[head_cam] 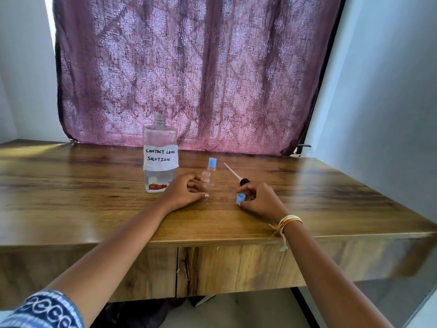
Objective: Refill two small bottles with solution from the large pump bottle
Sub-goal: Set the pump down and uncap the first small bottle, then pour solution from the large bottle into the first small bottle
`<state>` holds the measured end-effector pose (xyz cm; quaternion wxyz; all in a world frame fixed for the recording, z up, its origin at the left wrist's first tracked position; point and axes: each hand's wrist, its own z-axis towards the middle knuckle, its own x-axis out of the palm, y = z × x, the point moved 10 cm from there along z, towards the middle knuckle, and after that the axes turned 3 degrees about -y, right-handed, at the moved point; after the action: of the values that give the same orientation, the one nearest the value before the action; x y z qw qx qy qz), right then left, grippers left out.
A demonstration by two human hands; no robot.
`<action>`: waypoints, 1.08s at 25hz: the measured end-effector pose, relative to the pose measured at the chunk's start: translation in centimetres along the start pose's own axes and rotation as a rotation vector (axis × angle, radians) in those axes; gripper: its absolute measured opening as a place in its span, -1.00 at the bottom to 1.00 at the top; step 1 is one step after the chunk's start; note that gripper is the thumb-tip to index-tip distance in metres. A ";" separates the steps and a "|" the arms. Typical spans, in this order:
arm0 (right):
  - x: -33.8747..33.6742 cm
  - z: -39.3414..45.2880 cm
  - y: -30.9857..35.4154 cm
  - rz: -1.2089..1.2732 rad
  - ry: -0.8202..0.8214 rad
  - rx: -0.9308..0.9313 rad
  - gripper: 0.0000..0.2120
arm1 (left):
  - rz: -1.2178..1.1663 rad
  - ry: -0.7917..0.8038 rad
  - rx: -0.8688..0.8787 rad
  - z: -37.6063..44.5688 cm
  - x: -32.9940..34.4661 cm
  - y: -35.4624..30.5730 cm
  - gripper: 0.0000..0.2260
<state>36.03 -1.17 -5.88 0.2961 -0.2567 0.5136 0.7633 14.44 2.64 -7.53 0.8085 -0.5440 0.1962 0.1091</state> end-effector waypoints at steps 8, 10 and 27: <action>-3.6 0.4 -0.3 0.202 -0.252 0.057 -0.76 | -0.021 -0.028 0.040 0.1 -0.6 -0.6 -0.81; -3.1 1.0 1.1 0.294 -0.285 0.032 -0.81 | -0.082 -0.070 0.035 0.0 -1.2 -0.8 -0.90; 7.0 9.2 17.3 0.290 0.103 -0.166 -0.21 | -0.043 -0.811 -0.095 -3.9 -13.3 3.3 -0.69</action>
<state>17.95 3.62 3.32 0.1340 -0.2424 0.4949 0.8236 0.42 0.81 -5.78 0.7963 -0.4978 -0.1550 0.3067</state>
